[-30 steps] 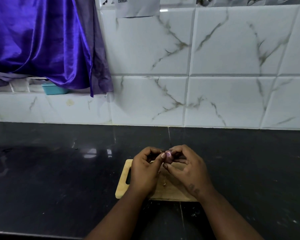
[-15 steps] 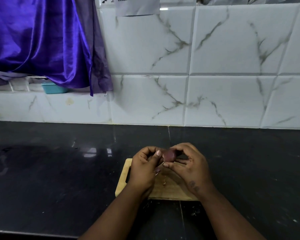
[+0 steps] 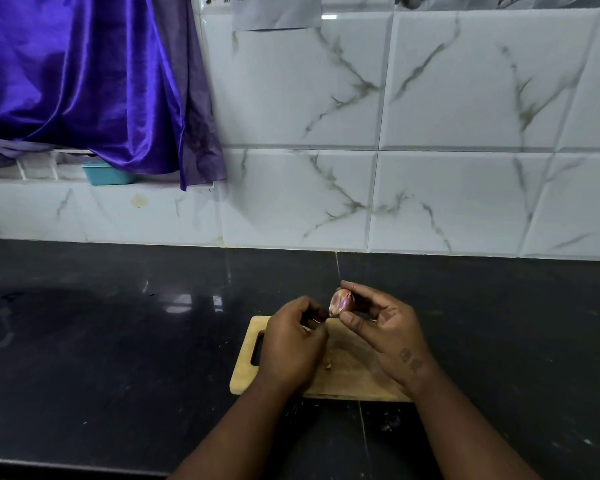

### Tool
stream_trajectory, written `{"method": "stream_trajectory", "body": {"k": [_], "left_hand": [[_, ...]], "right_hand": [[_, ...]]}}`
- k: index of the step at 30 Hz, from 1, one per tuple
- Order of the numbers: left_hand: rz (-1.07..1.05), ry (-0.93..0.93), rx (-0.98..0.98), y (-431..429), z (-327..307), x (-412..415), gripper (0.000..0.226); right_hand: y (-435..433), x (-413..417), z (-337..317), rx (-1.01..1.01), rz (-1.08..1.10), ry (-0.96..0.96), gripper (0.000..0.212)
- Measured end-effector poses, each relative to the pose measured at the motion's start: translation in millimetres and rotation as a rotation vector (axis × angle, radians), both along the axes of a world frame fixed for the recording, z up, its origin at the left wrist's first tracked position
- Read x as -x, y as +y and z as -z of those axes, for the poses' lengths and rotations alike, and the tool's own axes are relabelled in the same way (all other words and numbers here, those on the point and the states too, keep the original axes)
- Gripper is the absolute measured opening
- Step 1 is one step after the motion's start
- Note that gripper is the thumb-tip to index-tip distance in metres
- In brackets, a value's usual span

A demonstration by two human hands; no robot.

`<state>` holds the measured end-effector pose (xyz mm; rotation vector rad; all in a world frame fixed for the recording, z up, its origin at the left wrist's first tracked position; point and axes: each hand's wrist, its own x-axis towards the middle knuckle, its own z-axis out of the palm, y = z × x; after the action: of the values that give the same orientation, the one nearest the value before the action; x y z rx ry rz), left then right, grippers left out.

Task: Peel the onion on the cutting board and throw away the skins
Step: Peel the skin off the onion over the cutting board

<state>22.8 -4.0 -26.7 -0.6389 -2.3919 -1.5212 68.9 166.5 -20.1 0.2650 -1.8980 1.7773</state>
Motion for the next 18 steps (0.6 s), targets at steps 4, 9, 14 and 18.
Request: {"method": "stream_trajectory", "body": {"k": [4,9,14,18], "left_hand": [[0.043,-0.058,-0.07,-0.6,-3.4,-5.9,0.025],[0.007,0.046,-0.141,-2.4,-10.2,-12.3,0.011],[0.021,0.143,-0.233,-3.4,-14.5,-14.4,0.015],[0.011,0.131,-0.256,-3.5,-15.7,-15.8,0.024]], "right_hand": [[0.2,1.2,2.5,0.031,-0.039,-0.051,0.05],[-1.8,1.2,3.9,-0.021,-0.049,-0.076,0.049],[-3.2,1.3,4.4,-0.108,-0.042,-0.066,0.048],[-3.4,2.1,5.3,-0.128,-0.044,-0.059,0.047]]}}
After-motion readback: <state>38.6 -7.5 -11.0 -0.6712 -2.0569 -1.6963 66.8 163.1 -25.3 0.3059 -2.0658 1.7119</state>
